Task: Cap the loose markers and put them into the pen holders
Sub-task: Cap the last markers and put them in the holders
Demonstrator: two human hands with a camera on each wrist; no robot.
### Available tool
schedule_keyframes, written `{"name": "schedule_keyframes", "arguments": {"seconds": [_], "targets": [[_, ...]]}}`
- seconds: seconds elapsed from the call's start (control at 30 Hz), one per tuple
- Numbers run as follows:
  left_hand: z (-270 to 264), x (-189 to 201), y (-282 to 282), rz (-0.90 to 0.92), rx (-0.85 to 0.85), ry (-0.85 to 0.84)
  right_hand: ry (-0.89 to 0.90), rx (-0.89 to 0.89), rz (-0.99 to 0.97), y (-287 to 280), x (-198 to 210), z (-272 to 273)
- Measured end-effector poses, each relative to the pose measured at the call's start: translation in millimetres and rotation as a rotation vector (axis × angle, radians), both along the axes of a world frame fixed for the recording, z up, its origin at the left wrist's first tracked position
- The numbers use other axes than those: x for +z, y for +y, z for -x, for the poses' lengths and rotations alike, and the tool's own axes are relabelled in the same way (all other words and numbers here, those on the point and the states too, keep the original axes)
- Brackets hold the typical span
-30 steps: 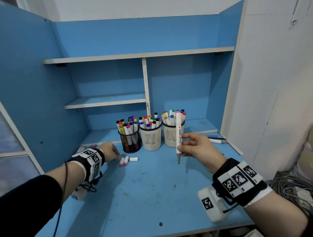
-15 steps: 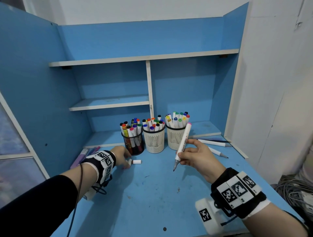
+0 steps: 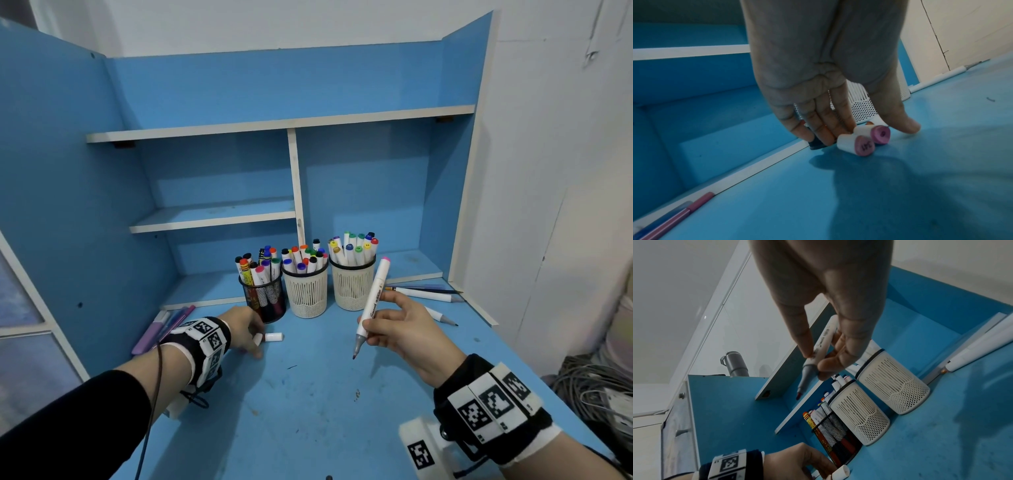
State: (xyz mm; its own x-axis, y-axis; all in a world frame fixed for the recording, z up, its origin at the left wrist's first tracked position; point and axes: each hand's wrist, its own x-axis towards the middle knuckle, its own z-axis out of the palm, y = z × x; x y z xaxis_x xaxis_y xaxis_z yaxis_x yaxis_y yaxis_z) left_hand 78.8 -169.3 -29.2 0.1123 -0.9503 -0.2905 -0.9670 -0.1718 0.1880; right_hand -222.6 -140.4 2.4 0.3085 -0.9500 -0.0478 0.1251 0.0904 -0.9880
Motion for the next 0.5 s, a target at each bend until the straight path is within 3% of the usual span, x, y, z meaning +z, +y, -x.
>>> {"name": "schedule_keyframes", "arguments": {"seconds": [0.2,0.5], "targets": [[-9,0,5,0.040,-0.013,-0.044,-0.008,0.001,0.005,3,2,4],[2,21,27,0.353,-0.029,0.127,-0.052,-0.021,0.013,7,8,3]]}}
